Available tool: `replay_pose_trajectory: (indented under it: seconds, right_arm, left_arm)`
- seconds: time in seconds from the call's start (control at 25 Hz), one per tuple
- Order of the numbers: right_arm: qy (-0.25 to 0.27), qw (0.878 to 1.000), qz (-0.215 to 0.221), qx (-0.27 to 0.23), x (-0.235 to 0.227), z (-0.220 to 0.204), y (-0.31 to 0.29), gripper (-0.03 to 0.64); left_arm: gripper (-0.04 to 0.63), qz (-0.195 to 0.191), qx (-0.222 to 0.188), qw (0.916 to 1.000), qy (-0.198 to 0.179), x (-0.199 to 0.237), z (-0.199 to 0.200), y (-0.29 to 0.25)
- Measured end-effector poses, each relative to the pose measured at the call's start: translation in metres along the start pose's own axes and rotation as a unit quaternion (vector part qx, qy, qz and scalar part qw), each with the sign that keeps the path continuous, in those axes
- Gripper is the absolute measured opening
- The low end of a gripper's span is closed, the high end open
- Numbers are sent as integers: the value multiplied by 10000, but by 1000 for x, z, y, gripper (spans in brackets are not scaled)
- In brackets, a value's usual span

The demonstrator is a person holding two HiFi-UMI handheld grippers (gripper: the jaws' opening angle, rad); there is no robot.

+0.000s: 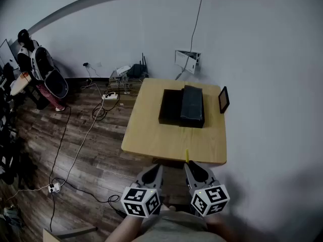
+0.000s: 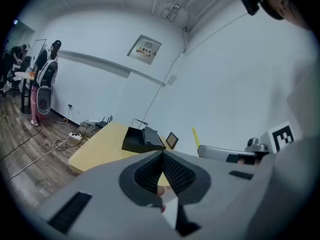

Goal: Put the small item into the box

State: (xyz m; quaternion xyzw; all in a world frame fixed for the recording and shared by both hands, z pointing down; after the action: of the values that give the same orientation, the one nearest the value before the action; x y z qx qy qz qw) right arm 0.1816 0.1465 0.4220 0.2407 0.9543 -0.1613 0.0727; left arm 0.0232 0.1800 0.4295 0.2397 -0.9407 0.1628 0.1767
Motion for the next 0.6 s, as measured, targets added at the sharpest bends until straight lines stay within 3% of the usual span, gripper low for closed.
replay_pose_trajectory:
  seconds: [0.24, 0.6]
  right_arm:
    - [324, 9994, 106, -6, 2, 1, 17, 51]
    - [379, 9992, 80, -84, 6, 2, 23, 51]
  left_arm:
    - [3, -14, -48, 10000, 24, -21, -9, 6]
    - [3, 25, -104, 9999, -132, -26, -6, 19]
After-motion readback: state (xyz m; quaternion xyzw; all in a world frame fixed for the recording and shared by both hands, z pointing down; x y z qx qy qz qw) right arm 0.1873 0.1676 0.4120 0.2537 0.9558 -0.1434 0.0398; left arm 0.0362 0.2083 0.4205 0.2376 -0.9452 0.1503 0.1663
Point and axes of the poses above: the fingertips, and each gripper's own axes: y backward along the fingers, x to its left, z out of its top, the point moved 7 cm from there along y, backward along the fingers, and after that the axes turned 13 degrees about -z, right-handed, at the moved point
